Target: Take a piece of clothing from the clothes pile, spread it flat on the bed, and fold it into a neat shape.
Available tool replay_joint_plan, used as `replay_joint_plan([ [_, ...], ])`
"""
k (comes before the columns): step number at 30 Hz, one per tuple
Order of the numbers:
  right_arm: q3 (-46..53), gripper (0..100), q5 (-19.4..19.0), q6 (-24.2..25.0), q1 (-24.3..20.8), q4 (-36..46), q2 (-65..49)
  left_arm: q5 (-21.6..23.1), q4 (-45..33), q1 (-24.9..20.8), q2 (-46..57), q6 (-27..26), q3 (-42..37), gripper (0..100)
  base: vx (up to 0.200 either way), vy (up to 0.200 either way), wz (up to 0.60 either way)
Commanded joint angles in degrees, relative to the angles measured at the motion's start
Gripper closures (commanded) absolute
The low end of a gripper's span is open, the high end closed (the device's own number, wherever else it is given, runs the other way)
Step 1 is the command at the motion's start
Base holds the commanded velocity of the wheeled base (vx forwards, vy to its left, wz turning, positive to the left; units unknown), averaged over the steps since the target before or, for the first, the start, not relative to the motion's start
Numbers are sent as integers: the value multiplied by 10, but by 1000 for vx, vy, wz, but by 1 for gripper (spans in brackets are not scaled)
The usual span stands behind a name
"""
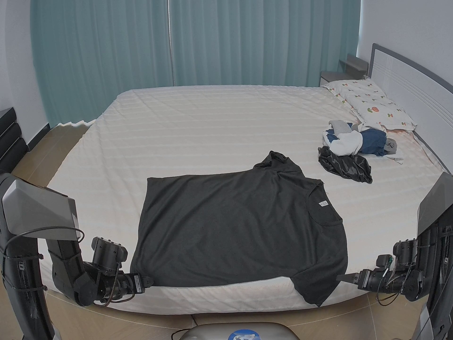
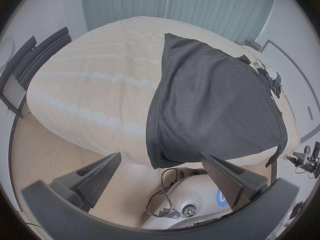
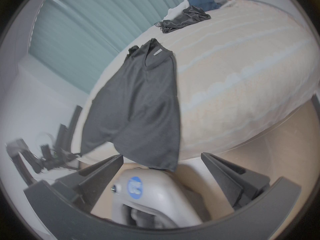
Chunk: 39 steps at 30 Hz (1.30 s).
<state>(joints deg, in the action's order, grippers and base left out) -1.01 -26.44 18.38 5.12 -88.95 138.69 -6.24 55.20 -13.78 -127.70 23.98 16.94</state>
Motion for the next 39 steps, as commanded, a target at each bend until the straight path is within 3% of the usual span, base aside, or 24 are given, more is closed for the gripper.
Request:
replay_joint_plan([
  [1,0,0,-82,102,26,-7,-81,2,1,10,28,3,12,0,0,0,0],
  [4,-13,0,-95,155,23,-7,-74,3,3,16,45,16,18,0,0,0,0],
  [7,-27,0,-98,177,23,-7,-49,5,4,15,55,38,22,0,0,0,0],
  [13,-37,0,-96,183,24,-7,-39,11,4,16,48,83,42,0,0,33,0],
  [14,-36,0,-96,183,24,-7,-39,28,4,17,46,94,42,0,0,200,0],
  [17,-33,0,-95,184,24,-8,-39,49,4,22,46,97,41,0,0,200,0],
  [24,-38,0,-92,227,25,-8,-50,54,5,30,39,96,45,0,0,200,0],
  [33,-38,0,-92,228,24,-8,-49,56,12,30,37,109,50,0,0,0,0],
  [39,-41,0,-92,227,24,-8,-49,56,15,14,38,123,52,0,200,0,0],
])
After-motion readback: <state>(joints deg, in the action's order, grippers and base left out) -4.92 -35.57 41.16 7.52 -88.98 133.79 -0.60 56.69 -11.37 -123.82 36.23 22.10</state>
